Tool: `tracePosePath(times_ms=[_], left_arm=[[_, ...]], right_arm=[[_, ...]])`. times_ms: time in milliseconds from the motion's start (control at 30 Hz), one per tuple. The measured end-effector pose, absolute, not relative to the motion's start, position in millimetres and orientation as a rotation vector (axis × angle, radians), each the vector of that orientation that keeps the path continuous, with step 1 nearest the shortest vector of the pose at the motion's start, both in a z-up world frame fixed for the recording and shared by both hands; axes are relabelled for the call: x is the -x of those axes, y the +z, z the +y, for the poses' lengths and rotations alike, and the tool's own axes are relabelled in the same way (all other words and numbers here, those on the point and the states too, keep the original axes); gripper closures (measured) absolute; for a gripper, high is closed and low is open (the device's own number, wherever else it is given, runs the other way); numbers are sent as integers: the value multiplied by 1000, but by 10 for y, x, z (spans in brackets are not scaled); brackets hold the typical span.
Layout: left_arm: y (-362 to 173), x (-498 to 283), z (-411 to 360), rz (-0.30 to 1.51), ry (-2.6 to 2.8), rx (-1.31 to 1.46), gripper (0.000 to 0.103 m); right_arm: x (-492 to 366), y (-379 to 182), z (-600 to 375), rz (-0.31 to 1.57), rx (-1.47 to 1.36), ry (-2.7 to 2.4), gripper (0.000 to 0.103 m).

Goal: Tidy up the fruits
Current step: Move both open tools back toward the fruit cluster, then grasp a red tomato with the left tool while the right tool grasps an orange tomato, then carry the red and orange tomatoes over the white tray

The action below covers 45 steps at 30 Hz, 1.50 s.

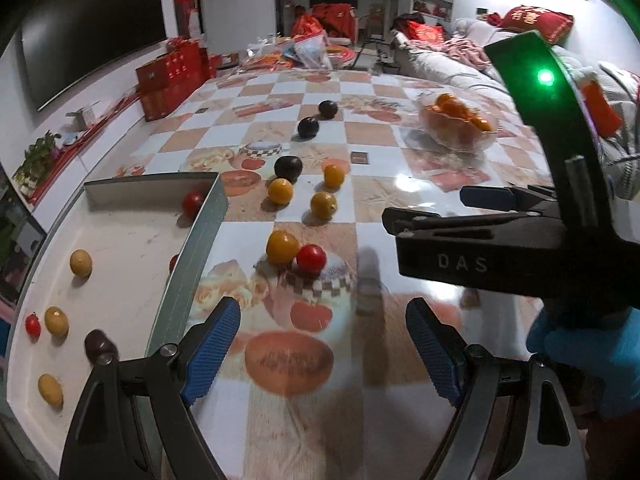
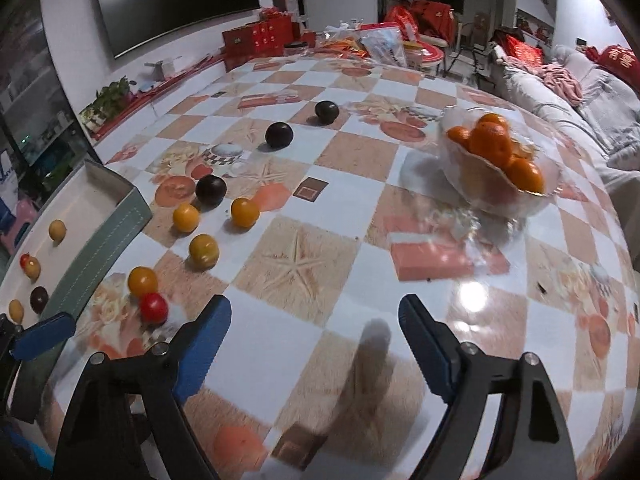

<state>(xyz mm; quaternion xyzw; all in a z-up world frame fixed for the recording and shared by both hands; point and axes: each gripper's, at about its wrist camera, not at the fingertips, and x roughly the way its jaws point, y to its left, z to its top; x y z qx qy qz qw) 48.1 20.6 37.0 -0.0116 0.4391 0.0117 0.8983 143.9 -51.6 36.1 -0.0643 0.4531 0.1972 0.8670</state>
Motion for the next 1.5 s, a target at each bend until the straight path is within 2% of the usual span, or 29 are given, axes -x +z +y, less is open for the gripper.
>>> tracePosePath(times_ms=[200,233,300,367,433,533,567,633,667,700,733,833,967,1133,1500], left_arm=[[192,-688,218,947,77,28,18],[171,-710,213,949,83,24,32],[139,-770,213,953,83,28,36],[135,-824,209,955,90,32,36],[136,-874,201,953,91,33,44],[141,-943,185,949,99,32,44],[141,-960,184,946,103,31,44],[142,-995,200,946,111,42,44],[139,-1007,213,946,113,51,44],[139,-1015,223,945,115,58,47],[143,-1024,235,943,120,64,52],[151,-1023,277,940,132,68,62],[152,-1000,337,934,129,84,68],[152,-952,350,923,132,73,81],[168,-599,334,933,44,94,82]], right_arm=[[-1600,292,-347,944,164,484,15],[-1623,281,-316,943,168,494,15],[-1688,261,-240,934,181,507,16],[-1741,255,-187,928,186,515,21],[-1798,259,-148,927,179,527,26],[-1855,259,-80,918,187,539,34],[-1858,257,-41,912,201,546,38],[-1858,265,22,901,219,563,55],[-1856,270,46,900,219,575,70],[-1852,272,64,901,218,587,78],[-1847,272,72,901,217,594,81],[-1848,287,-31,915,158,593,83],[-1802,318,-333,947,34,575,83],[-1617,347,-668,949,-26,531,83],[-1147,400,-933,949,-98,540,83]])
